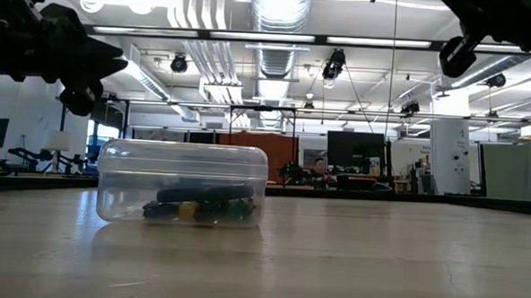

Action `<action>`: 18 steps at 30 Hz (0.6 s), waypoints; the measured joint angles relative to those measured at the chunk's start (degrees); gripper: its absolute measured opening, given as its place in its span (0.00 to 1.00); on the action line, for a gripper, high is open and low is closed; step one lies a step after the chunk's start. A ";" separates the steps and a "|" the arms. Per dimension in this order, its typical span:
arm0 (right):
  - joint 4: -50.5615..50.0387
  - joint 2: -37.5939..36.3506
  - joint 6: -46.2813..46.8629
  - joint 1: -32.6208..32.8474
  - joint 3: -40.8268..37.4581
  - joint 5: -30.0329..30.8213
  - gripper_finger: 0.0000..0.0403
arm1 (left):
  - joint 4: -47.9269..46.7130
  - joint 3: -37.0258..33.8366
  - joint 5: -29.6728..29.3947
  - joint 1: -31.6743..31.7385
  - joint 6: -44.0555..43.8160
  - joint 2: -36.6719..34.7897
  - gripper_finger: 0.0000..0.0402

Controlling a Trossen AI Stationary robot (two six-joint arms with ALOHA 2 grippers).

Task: Pick & place school supplies into a supply box
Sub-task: Return to Home Position

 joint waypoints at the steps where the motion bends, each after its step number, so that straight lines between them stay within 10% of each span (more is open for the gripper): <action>1: 0.15 -1.00 0.00 0.00 -0.46 -0.01 0.02 | 0.01 0.00 0.02 0.00 0.00 -0.36 0.17; 10: 0.43 -6.17 0.00 1.59 -8.74 0.17 0.02 | 0.02 -0.02 0.00 0.00 0.00 0.53 0.17; 18: -18.65 -9.54 -0.38 3.01 -9.37 0.44 0.02 | -0.11 0.11 0.00 0.00 0.00 4.26 0.17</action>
